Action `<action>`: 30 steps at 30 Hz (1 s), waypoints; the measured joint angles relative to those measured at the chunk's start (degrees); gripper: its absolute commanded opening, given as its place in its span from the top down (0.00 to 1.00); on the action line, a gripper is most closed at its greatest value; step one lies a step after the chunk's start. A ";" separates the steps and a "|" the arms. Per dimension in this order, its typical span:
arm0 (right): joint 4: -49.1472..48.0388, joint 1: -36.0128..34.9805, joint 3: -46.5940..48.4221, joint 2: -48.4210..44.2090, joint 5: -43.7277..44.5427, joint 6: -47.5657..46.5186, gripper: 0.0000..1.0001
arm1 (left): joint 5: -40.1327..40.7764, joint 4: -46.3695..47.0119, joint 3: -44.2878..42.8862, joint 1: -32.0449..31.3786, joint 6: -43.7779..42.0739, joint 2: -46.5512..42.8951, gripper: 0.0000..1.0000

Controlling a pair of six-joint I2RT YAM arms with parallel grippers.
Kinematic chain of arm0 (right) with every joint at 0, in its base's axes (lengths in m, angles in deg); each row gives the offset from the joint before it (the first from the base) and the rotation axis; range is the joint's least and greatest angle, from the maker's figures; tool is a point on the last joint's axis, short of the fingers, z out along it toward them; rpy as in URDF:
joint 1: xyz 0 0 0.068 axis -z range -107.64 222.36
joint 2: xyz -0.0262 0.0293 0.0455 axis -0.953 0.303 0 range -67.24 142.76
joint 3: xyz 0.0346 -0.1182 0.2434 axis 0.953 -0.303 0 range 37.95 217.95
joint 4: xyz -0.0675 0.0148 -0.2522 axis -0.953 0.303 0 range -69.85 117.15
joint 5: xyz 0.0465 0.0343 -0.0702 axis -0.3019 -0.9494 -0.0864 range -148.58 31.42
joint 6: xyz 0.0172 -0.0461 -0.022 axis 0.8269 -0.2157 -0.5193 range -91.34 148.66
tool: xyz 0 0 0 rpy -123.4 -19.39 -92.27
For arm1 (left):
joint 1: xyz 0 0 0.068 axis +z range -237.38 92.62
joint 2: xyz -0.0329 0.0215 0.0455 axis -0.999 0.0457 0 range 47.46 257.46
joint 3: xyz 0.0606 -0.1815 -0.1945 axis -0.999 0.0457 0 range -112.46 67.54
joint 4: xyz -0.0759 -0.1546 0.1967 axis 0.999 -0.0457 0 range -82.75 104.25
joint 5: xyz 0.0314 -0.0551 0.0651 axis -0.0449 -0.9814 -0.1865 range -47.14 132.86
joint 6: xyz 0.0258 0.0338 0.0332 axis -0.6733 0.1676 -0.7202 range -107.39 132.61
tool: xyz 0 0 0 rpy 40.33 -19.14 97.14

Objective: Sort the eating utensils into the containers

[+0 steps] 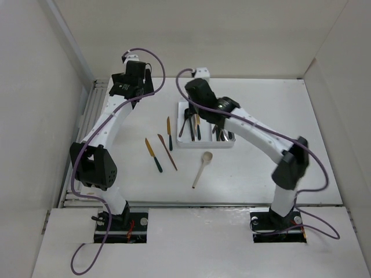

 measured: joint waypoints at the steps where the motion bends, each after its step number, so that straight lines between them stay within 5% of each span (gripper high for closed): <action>1: -0.66 0.04 4.68 4.50 -0.22 -2.45 1.00 | 0.52 0.02 0.20 0.22 -0.04 0.00 0.07; 8: -4.46 1.99 19.61 25.27 -4.76 -10.36 1.00 | 4.09 0.13 2.40 2.27 -0.52 0.00 0.04; 21: -6.38 8.35 19.56 31.19 -12.61 -2.97 0.99 | 3.65 0.20 2.89 5.07 -0.74 0.04 0.04; 30: -7.02 8.59 15.80 31.32 -18.18 1.84 0.58 | 1.22 0.72 5.27 5.07 -0.61 0.17 0.08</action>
